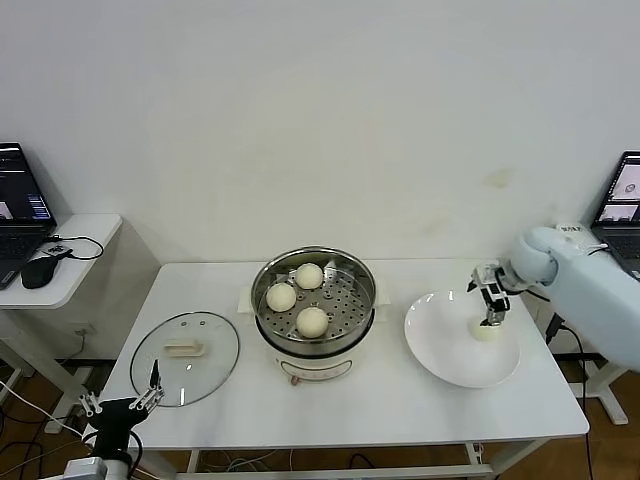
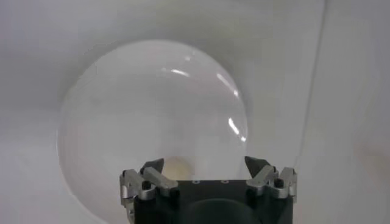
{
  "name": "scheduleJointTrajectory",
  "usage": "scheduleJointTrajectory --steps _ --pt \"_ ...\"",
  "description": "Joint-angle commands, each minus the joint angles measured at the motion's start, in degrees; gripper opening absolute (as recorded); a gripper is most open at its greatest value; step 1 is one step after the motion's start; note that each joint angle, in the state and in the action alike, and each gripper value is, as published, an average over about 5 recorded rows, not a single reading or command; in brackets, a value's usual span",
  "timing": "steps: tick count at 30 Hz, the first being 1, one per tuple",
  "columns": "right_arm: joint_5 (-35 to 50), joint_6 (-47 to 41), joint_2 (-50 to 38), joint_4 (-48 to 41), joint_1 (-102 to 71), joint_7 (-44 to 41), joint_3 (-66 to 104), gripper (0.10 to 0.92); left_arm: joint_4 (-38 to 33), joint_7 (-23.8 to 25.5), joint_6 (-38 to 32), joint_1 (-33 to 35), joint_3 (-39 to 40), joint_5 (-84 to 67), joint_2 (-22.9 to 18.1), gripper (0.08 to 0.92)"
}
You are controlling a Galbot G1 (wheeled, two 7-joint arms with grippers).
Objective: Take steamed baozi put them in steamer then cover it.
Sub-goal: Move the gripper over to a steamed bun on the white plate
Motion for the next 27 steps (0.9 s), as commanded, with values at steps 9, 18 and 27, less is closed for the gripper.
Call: scheduleJointTrajectory --steps 9,18,27 --pt "-9.15 1.74 4.76 -11.38 -8.50 0.00 10.47 0.823 0.13 0.05 0.02 0.42 -0.34 0.01 -0.01 0.823" --pt "-10.21 2.64 6.58 -14.66 -8.75 1.49 12.40 0.823 0.12 0.04 0.02 0.29 -0.23 0.02 -0.01 0.823" --pt "-11.36 2.85 8.13 -16.72 -8.47 1.81 13.35 0.822 0.16 0.04 0.09 0.05 -0.24 -0.02 0.03 0.823"
